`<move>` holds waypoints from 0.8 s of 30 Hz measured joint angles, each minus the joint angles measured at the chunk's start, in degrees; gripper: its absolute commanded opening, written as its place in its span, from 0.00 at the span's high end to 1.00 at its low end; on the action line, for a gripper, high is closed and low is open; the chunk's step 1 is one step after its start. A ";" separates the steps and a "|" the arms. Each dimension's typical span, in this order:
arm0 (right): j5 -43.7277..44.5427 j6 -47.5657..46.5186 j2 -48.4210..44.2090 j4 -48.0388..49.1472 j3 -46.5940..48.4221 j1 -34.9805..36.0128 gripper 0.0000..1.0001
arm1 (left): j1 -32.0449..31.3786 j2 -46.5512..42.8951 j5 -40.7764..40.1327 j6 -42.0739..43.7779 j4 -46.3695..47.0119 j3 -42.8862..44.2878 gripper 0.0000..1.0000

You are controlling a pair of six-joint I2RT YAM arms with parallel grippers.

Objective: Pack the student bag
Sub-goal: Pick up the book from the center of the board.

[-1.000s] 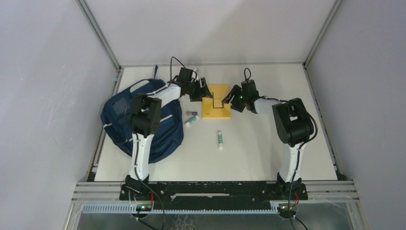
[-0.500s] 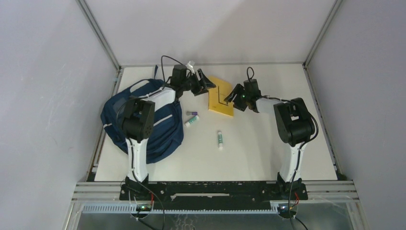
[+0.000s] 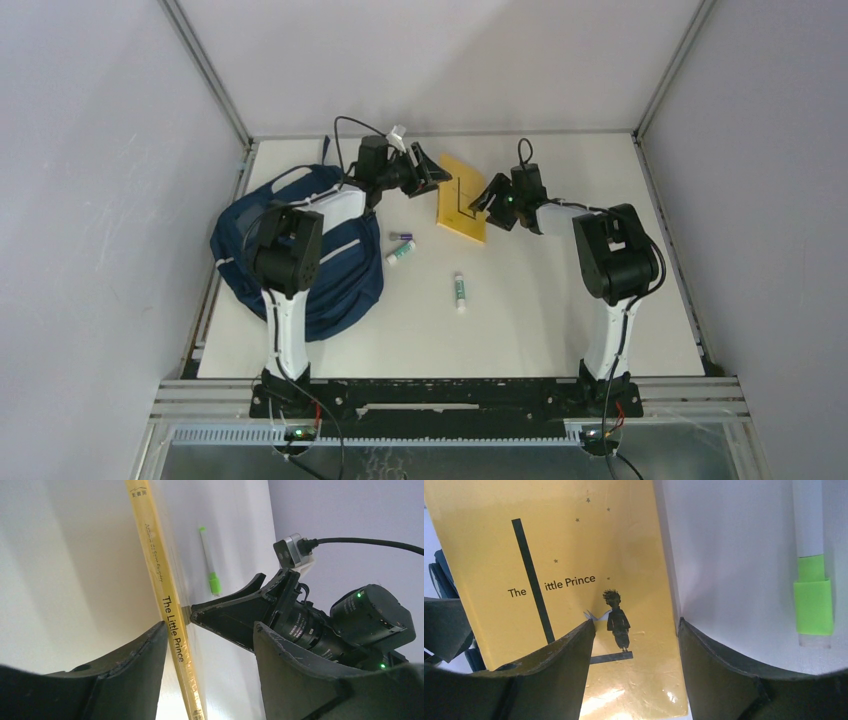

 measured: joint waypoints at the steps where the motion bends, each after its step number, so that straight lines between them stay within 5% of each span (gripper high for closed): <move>1: -0.09 0.09 0.00 0.00 0.00 -0.07 0.29 | -0.02 0.00 0.07 -0.02 0.11 0.00 0.35; 11: -1.64 0.59 0.00 0.44 0.00 -1.42 0.29 | -0.87 0.17 0.48 -3.80 5.73 -1.22 0.52; 24: -1.79 0.74 0.00 0.94 0.00 -1.86 0.29 | -3.32 0.20 0.52 -1.29 1.79 -2.40 0.55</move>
